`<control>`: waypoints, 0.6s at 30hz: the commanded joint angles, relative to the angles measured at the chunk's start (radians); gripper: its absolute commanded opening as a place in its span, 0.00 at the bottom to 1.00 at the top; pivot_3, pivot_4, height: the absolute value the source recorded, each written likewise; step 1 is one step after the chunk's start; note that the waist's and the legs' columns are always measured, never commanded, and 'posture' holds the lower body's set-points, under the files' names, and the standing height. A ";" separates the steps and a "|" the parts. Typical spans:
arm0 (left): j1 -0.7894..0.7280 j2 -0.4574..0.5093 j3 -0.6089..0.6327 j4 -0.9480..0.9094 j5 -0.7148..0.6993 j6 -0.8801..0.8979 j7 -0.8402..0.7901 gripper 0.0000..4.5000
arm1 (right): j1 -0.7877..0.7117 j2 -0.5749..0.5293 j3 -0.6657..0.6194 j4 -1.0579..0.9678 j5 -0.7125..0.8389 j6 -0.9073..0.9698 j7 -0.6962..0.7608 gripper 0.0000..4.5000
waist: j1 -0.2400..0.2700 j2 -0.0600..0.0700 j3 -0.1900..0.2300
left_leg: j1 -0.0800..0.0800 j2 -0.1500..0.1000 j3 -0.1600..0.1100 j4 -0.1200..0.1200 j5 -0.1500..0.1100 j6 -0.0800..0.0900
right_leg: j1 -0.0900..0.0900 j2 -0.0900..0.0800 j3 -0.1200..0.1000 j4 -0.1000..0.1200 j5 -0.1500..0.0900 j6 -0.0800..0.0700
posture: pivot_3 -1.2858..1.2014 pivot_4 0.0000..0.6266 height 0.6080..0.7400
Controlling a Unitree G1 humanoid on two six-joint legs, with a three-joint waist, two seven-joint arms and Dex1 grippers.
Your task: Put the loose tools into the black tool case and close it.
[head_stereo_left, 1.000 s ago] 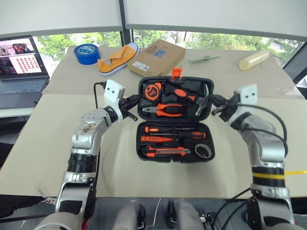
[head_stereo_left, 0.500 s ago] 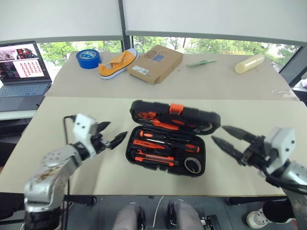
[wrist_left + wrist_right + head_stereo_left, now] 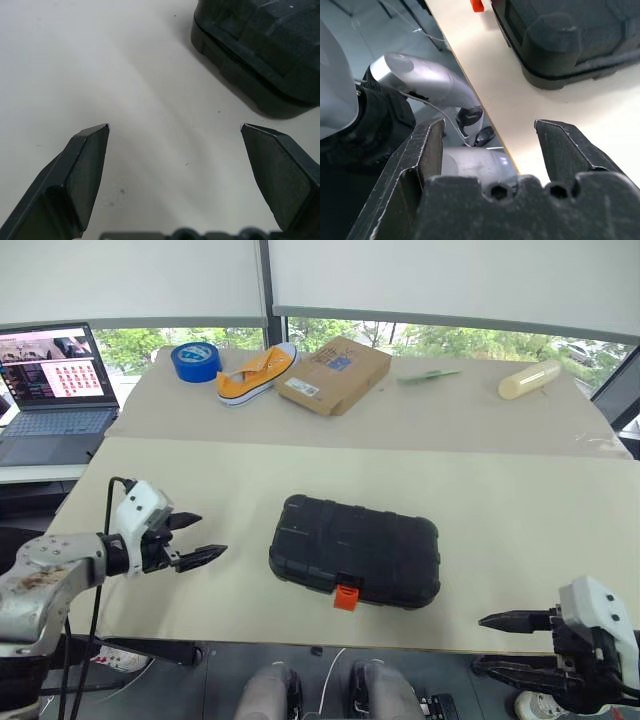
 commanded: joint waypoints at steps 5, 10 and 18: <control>-0.397 -0.182 -0.263 0.380 0.242 -0.343 -0.061 0.85 | -0.139 -0.018 0.227 0.014 -0.128 -0.085 -0.047 0.37 | 0.010 -0.002 -0.001 | -0.006 -0.003 0.000 0.003 0.005 0.012 | -0.001 0.003 -0.002 0.001 0.005 -0.006 | 0.52 0.24 0.93; -0.566 -0.334 -0.362 0.609 0.333 -0.517 -0.103 0.43 | -0.253 -0.005 0.387 0.027 -0.187 -0.105 -0.080 0.00 | 0.002 -0.004 0.000 | -0.011 -0.004 0.000 0.008 0.005 0.012 | -0.003 0.006 -0.010 0.000 0.005 -0.005 | 0.52 0.24 0.93; -0.682 -0.428 -0.455 0.796 0.421 -0.669 -0.250 0.04 | -0.471 0.066 0.539 0.180 -0.342 -0.138 -0.229 0.00 | -0.018 -0.006 0.001 | -0.010 -0.003 -0.001 0.008 0.005 0.012 | -0.002 0.006 -0.009 0.001 0.005 -0.004 | 0.52 0.24 0.93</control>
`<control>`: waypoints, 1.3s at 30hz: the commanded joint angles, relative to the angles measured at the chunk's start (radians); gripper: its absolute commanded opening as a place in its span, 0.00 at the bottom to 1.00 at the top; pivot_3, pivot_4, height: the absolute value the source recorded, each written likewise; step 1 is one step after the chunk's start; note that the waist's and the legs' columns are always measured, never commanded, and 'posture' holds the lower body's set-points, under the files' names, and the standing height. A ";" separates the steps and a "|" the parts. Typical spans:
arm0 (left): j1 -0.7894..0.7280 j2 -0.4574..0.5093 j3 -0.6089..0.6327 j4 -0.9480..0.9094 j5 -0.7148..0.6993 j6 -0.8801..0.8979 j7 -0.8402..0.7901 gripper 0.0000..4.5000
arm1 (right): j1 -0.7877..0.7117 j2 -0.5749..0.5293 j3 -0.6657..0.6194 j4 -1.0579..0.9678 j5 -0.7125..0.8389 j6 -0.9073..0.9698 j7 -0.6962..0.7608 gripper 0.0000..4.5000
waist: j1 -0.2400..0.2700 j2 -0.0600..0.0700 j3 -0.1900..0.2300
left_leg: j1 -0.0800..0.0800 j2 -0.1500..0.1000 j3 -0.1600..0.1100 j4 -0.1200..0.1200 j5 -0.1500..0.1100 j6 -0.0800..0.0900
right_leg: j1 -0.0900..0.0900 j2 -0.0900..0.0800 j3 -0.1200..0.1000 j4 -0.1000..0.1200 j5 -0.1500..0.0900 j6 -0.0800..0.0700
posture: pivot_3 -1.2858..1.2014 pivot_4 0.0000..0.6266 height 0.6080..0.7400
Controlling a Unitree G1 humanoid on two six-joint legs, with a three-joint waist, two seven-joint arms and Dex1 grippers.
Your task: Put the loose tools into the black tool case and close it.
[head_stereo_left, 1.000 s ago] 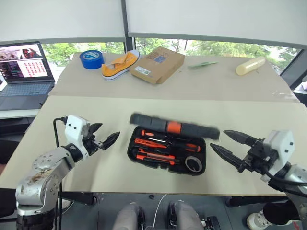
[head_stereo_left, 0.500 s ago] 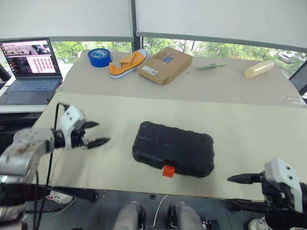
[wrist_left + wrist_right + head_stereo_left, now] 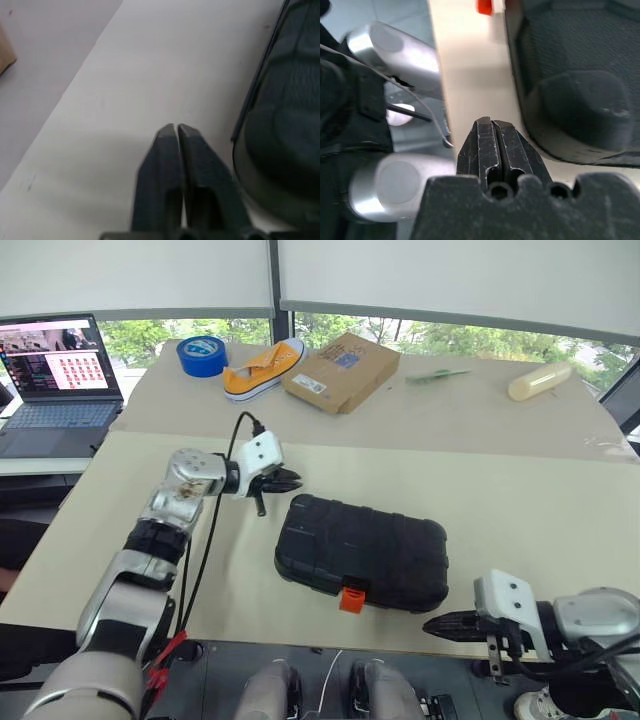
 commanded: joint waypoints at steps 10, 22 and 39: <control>0.035 0.065 0.032 -0.298 -0.106 0.152 -0.278 0.04 | -0.207 0.085 -0.026 0.261 -0.116 -0.104 -0.158 0.00 | -0.015 0.000 0.000 | -0.003 0.001 0.000 0.003 0.000 0.000 | -0.002 -0.001 0.000 0.002 0.000 0.000 | 0.52 0.24 0.93; 0.020 -0.086 -0.105 -0.426 -0.089 0.204 -0.272 0.04 | -0.029 0.035 -0.032 0.091 -0.004 -0.054 -0.027 0.00 | -0.007 0.001 0.000 | -0.001 0.001 -0.003 0.007 -0.001 0.002 | 0.003 -0.001 0.001 0.003 0.000 0.002 | 0.52 0.24 0.93; 0.054 -0.109 -0.188 -0.288 0.041 -0.033 -0.219 0.04 | -0.233 0.241 0.171 0.163 -0.124 -0.084 -0.183 0.00 | -0.011 0.001 -0.003 | 0.000 0.001 -0.004 0.009 -0.002 0.005 | 0.004 -0.003 0.002 0.003 0.000 0.002 | 0.52 0.24 0.93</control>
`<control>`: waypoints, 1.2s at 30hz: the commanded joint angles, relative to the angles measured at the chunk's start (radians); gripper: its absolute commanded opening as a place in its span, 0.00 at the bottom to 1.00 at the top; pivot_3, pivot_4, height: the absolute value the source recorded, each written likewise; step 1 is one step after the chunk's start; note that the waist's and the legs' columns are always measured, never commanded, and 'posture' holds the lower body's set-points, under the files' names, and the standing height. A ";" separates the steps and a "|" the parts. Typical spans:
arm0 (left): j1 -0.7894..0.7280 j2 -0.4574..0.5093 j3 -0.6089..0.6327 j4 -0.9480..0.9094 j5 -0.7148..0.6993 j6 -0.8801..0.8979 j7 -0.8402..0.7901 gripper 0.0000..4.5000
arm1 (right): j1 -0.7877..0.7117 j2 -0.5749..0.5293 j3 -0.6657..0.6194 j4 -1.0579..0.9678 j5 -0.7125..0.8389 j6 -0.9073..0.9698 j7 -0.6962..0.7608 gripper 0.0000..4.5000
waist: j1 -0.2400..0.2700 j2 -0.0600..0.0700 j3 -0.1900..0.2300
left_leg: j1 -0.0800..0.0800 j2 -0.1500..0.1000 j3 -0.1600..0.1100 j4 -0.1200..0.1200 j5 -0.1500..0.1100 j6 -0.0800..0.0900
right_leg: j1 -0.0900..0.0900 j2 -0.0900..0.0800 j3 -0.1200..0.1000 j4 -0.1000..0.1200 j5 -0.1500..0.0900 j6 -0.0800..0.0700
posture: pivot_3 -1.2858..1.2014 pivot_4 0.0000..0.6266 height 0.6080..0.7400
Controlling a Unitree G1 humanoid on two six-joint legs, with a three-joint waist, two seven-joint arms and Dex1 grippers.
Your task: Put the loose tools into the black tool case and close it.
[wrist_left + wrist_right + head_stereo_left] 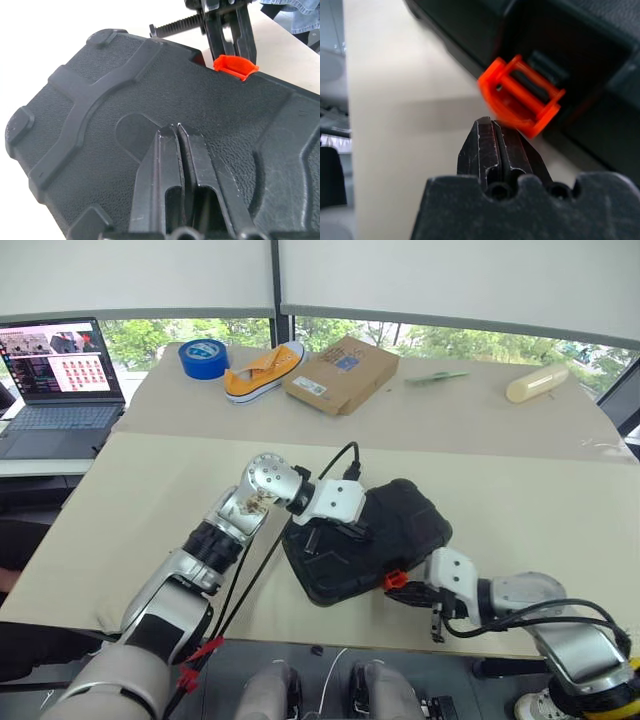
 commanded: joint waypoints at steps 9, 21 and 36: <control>0.031 0.000 -0.045 0.037 0.077 -0.041 0.010 0.04 | 0.003 0.053 -0.175 -0.116 0.103 -0.053 -0.053 0.00 | -0.014 0.000 0.000 | 0.000 0.000 0.000 0.000 0.000 -0.001 | -0.001 0.000 0.000 0.001 0.000 0.000 | 0.52 0.24 0.93; 0.018 -0.017 -0.040 0.091 0.100 -0.080 0.020 0.04 | 0.006 0.070 -0.185 -0.089 0.096 -0.048 -0.050 0.00 | -0.017 0.000 -0.001 | 0.002 0.001 0.000 0.000 0.000 0.000 | 0.000 0.001 0.001 0.001 0.000 -0.001 | 0.52 0.24 0.93; 0.284 0.403 0.347 -0.406 -0.312 0.522 -0.071 0.87 | 0.028 -0.298 -0.569 0.035 0.497 0.219 0.316 0.79 | -0.026 0.002 0.000 | 0.003 0.003 -0.001 -0.004 0.001 -0.003 | 0.000 -0.002 0.001 0.000 0.001 -0.002 | 0.52 0.24 0.93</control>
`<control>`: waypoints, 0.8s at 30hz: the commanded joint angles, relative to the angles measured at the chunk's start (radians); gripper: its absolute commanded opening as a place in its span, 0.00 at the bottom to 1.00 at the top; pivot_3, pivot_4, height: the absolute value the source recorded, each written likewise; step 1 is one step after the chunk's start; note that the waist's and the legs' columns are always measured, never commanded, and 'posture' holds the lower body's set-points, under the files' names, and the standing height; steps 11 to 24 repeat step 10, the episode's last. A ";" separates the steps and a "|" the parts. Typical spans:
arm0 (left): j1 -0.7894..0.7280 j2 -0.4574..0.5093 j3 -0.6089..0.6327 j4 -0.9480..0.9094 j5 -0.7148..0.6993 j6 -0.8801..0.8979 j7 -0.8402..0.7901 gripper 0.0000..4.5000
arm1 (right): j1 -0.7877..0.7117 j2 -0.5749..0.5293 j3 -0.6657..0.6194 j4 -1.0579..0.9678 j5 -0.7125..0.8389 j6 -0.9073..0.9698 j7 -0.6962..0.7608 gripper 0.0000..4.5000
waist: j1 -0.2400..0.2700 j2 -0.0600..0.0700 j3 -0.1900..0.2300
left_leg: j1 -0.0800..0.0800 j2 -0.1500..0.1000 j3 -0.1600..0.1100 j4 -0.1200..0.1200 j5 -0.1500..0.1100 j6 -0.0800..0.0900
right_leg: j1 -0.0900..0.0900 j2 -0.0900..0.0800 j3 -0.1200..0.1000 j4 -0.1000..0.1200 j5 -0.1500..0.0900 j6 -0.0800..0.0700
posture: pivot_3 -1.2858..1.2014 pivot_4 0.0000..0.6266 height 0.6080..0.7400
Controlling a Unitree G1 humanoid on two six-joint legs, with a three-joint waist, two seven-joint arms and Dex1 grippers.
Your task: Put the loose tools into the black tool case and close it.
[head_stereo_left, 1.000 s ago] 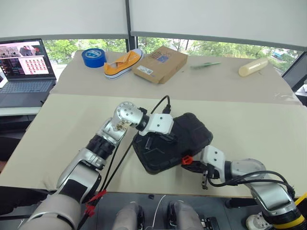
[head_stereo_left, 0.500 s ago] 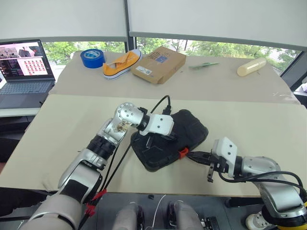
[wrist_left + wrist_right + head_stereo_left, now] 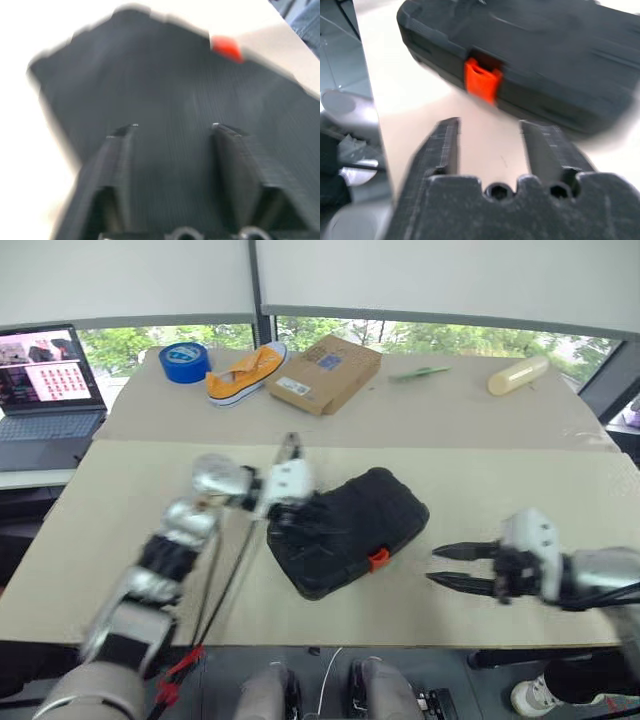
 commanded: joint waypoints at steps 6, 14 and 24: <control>0.334 0.324 0.365 -0.425 -0.331 0.420 -0.023 0.98 | -0.080 -0.147 -0.105 0.172 0.145 0.121 0.187 0.87 | 0.020 0.002 0.003 | -0.004 -0.001 0.000 0.001 -0.002 0.002 | -0.002 -0.003 0.001 -0.003 0.000 0.001 | 0.52 0.24 0.93; 0.448 0.354 0.474 -0.505 -0.404 0.474 0.019 0.98 | -0.101 -0.163 -0.083 0.193 0.154 0.140 0.205 0.87 | 0.030 0.004 0.004 | -0.003 -0.002 -0.002 0.001 -0.002 0.002 | 0.000 -0.006 -0.001 -0.004 -0.002 0.003 | 0.52 0.24 0.93; 0.448 0.354 0.474 -0.505 -0.404 0.474 0.019 0.98 | -0.101 -0.163 -0.083 0.193 0.154 0.140 0.205 0.87 | 0.030 0.004 0.004 | -0.003 -0.002 -0.002 0.001 -0.002 0.002 | 0.000 -0.006 -0.001 -0.004 -0.002 0.003 | 0.52 0.24 0.93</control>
